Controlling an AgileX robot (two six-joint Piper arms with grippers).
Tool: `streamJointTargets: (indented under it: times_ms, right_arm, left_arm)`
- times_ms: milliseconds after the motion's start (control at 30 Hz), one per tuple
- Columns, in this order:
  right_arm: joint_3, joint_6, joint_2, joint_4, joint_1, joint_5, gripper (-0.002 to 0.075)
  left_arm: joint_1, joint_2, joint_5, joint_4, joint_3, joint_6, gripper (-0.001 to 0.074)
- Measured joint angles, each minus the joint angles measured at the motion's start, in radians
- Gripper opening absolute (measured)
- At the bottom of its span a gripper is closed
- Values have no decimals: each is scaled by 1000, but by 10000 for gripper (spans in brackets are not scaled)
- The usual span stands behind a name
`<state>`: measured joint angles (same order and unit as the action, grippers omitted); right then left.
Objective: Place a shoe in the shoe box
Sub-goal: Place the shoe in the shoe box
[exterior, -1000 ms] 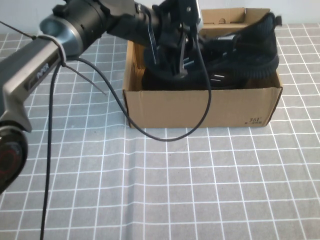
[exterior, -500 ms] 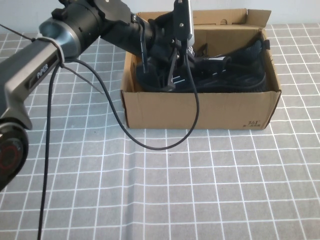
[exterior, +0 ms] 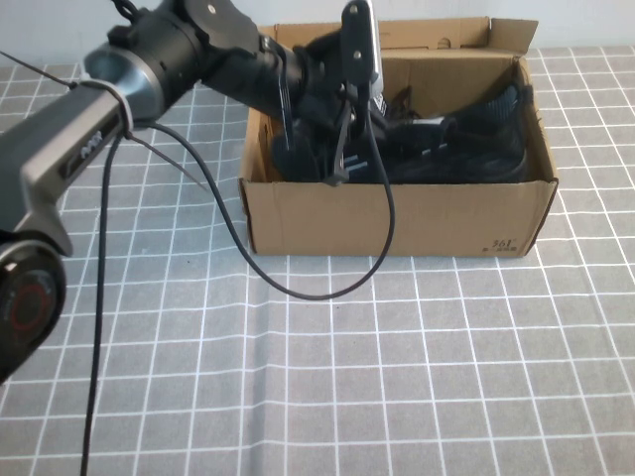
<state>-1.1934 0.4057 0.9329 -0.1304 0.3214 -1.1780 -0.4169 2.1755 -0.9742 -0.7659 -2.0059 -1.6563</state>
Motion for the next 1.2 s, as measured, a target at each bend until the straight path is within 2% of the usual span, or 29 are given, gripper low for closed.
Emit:
streamJointTargets:
  times_ms: [767,867,1000,1033,1100,1200]
  right_arm:
    - [0,0,0,-2,0,7,-16]
    - [0,0,0,-2,0,7,-16]
    - [0,0,0,-2,0,7,-16]
    - [0,0,0,-2,0,7,-16]
    - [0,0,0,0,0,7,-16]
    - [0,0,0,1,0,7,-16]
  left_arm:
    - [2,90,-5,-15,-1,-32,38]
    - [2,90,-7,-29,-1,-30,124]
    - [2,81,-8,-51,-1,-7,350]
    - [4,75,-7,-54,-2,-2,386]
    - [4,56,-9,-55,-2,4,442]
    - [7,19,-11,-58,-2,40,469]
